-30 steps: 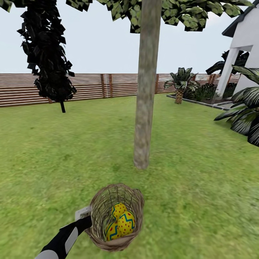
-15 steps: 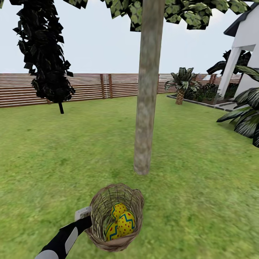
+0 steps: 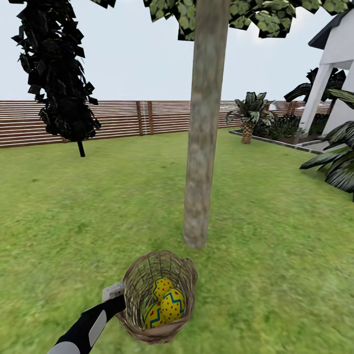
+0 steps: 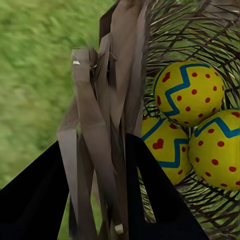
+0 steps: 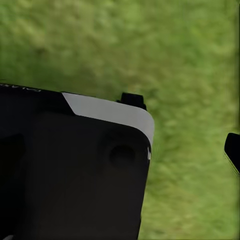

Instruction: Take the three Easter eggs out of the wicker basket on the lawn in the garden, then place them on the lawn next to a single tree (choose any tree) so that all three eggs are next to the same tree and none are left in the basket.

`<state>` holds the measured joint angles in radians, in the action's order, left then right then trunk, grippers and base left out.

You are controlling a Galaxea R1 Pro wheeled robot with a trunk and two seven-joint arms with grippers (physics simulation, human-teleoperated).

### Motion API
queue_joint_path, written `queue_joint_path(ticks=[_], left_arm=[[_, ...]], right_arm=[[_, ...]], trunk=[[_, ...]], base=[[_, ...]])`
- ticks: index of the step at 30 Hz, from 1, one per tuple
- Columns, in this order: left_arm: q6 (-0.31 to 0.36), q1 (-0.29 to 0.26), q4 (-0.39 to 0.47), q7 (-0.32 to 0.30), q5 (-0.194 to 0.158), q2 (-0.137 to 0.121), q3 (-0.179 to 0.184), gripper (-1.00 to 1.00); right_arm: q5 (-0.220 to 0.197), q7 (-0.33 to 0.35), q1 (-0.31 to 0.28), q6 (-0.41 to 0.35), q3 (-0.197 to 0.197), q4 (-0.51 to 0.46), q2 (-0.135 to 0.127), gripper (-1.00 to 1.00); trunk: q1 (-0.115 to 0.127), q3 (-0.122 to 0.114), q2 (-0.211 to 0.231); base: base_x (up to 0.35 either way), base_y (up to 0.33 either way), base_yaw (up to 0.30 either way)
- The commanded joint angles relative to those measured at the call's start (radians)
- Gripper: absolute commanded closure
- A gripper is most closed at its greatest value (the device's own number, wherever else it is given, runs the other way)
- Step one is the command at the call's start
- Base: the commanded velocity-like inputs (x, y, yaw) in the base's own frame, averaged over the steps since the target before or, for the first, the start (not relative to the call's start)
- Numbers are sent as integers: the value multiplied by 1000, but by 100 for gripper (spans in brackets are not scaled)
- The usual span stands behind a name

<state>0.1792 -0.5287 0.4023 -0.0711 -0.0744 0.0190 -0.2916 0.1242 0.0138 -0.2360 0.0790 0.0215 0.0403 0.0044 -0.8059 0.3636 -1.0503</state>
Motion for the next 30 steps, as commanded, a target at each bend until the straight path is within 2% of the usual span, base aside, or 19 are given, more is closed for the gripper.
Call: queue_joint_path(ticks=[1,8,9,10,12,13,14,15,17,18,19,20,21,22,23,26,30], left_arm=[[8,-1,3,-6,-12,1,-7,100],[8,-1,3,-6,-12,1,-7,100],[9,-1,3,-6,-12,1,-7,100],[9,-1,3,-6,-12,1,-7,100],[9,-1,3,-6,-12,2,-7,100],[9,-1,3,-6,-12,2,-7,100],[9,-1,3,-6,-12,2,-7,100],[9,-1,3,-6,-12,2,-7,100],[8,-1,3,-6,-12,2,-7,100],[9,-1,3,-6,-12,2,-7,100],[8,-1,3,-6,-12,2,-7,100],[8,-1,3,-6,-12,2,-7,100],[9,-1,3,-6,-12,2,-7,100],[8,-1,3,-5,-12,2,-7,100],[8,-1,3,-5,-12,1,-7,100],[8,-1,3,-4,-11,2,-7,100],[8,-1,3,-4,-11,2,-7,100]], right_arm=[[6,0,-2,7,1,4,0,-100],[2,1,-2,4,-7,-6,-4,-100],[2,0,-3,5,-8,-24,-5,-100],[2,0,-9,-2,-8,-81,-10,-100],[-7,3,-19,-18,-10,-258,-72,-100],[-26,3,-27,-52,-12,-311,-105,-100],[-51,7,-47,-166,-16,-366,-139,-100],[-96,22,-75,-327,-20,-461,-187,-100],[-174,53,-94,-474,-28,-682,-235,-100],[-185,61,-98,-552,-30,-774,-248,-100],[-190,103,-118,-683,-38,-882,-276,-100],[-192,145,-146,-751,-54,-926,-295,-100],[-194,178,-196,-825,-110,-949,-317,-100],[-192,188,-218,-861,-149,-960,-323,-100],[-191,196,-226,-873,-164,-980,-324,-100],[-189,201,-229,-872,-170,-988,-318,-100],[-180,201,-229,-874,-160,-999,-317,-100]], trunk=[[-1,1,-1],[-1,1,-1],[-1,1,-1],[-1,1,-1],[-1,1,-1],[-1,1,-1],[-1,1,-1],[-1,1,-1],[-1,1,-1],[-1,1,-1],[-1,1,-1],[-1,1,-1],[-1,1,-1],[-1,1,-1],[-1,1,-1],[-1,1,-1],[-1,1,-1]], base=[[339,0,0],[339,0,0],[339,0,0],[339,0,0],[339,0,0],[339,0,0],[339,0,0],[339,0,0],[339,0,0],[339,0,0],[339,0,0],[339,0,0],[339,0,0],[339,0,0],[339,0,0],[339,0,0],[339,0,0]])
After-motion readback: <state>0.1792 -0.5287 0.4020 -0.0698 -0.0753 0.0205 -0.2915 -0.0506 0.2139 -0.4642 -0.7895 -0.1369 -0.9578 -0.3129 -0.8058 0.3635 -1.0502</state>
